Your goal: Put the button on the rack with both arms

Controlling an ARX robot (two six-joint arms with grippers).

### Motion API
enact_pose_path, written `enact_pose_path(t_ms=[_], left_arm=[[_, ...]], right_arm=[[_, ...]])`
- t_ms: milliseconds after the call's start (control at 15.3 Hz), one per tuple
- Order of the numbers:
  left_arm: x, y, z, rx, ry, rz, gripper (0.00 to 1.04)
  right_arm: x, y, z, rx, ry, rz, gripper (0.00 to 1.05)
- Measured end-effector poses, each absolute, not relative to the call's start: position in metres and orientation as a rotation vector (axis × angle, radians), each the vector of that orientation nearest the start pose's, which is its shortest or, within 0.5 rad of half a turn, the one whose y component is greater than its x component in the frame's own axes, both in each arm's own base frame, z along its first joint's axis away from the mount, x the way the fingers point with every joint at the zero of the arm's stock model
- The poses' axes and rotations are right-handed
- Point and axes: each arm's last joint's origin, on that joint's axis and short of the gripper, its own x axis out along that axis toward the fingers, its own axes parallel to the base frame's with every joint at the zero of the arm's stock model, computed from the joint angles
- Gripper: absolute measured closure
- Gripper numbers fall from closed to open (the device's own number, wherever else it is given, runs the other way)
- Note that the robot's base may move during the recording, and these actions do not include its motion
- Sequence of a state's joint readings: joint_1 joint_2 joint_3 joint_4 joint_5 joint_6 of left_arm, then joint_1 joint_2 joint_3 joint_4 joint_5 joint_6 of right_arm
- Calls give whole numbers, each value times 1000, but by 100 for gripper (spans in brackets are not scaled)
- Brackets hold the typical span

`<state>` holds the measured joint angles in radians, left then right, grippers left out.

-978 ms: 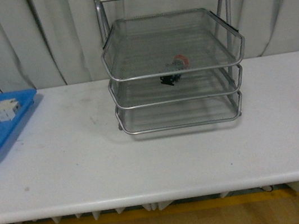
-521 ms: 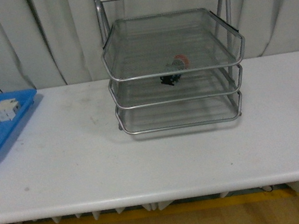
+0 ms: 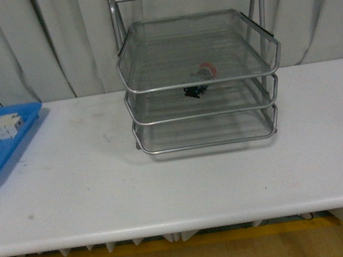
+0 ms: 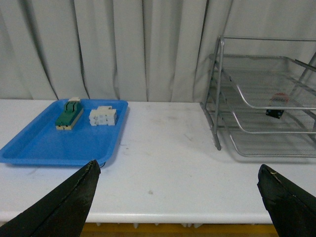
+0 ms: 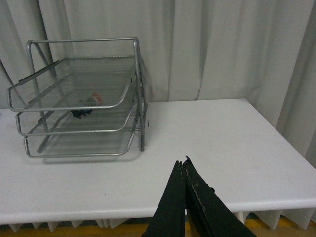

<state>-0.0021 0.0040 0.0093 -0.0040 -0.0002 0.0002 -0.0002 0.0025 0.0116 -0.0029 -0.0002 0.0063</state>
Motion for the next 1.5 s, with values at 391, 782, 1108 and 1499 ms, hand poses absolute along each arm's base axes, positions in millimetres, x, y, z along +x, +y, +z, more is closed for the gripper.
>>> enact_pose_path(t_ms=[391, 782, 1108, 1499], left_arm=[[97, 0, 166, 0, -2, -2, 7], [97, 0, 166, 0, -2, -2, 7], [97, 0, 166, 0, -2, -2, 7], [97, 0, 166, 0, -2, -2, 7]], right_arm=[[97, 0, 167, 6, -6, 0, 103], [97, 0, 167, 5, -6, 0, 32], [97, 0, 167, 6, -6, 0, 6], [97, 0, 167, 6, -6, 0, 6]])
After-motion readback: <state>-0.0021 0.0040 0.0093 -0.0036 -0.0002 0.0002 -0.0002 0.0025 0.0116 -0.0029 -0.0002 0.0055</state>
